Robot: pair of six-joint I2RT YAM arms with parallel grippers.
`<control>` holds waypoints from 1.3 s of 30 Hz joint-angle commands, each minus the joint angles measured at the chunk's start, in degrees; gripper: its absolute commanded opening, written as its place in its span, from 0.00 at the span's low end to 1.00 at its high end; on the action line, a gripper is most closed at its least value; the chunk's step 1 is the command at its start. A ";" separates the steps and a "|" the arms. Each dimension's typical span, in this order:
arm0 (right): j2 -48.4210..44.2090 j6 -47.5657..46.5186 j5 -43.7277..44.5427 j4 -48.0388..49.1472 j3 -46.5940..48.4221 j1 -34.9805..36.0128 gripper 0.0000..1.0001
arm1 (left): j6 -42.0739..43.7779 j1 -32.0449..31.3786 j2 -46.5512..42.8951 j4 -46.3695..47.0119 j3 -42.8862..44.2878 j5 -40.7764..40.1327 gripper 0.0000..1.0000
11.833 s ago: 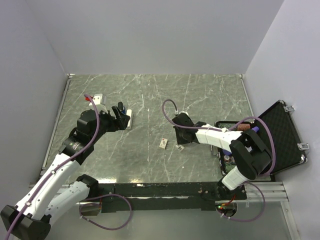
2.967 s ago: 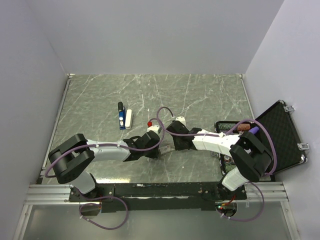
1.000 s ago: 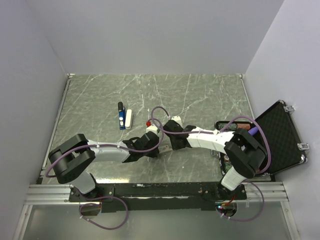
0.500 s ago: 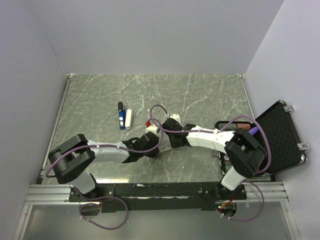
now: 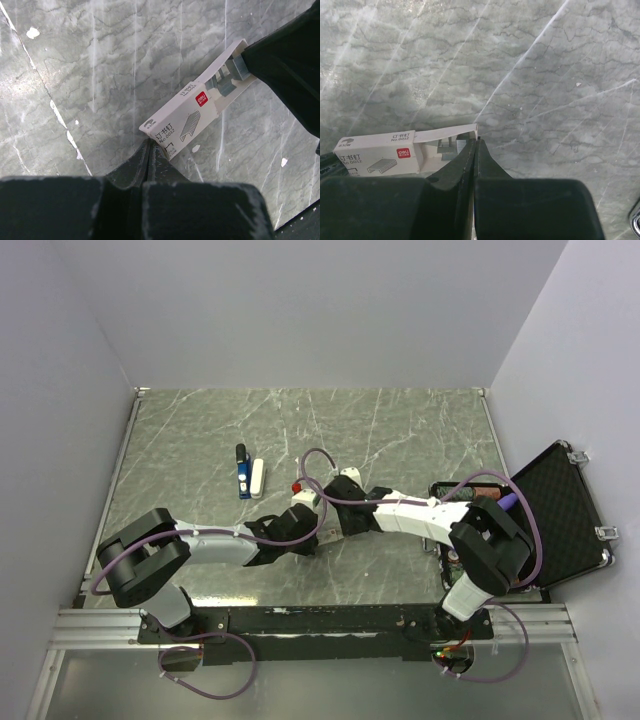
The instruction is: Unload the staples from the stapler
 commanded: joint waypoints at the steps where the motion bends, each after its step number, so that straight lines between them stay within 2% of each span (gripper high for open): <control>1: -0.89 0.74 -1.67 2.82 0.64 -0.70 0.00 | 0.02 -0.23 0.71 -1.09 -0.91 1.60 0.01; 19: -0.45 3.21 -8.27 6.33 -1.99 -1.32 0.00 | -0.33 -0.31 1.23 -0.65 -0.47 2.39 0.01; 39: -1.24 -0.22 -3.70 2.64 1.96 0.88 0.00 | 1.69 -0.31 2.47 -0.04 0.68 5.11 0.01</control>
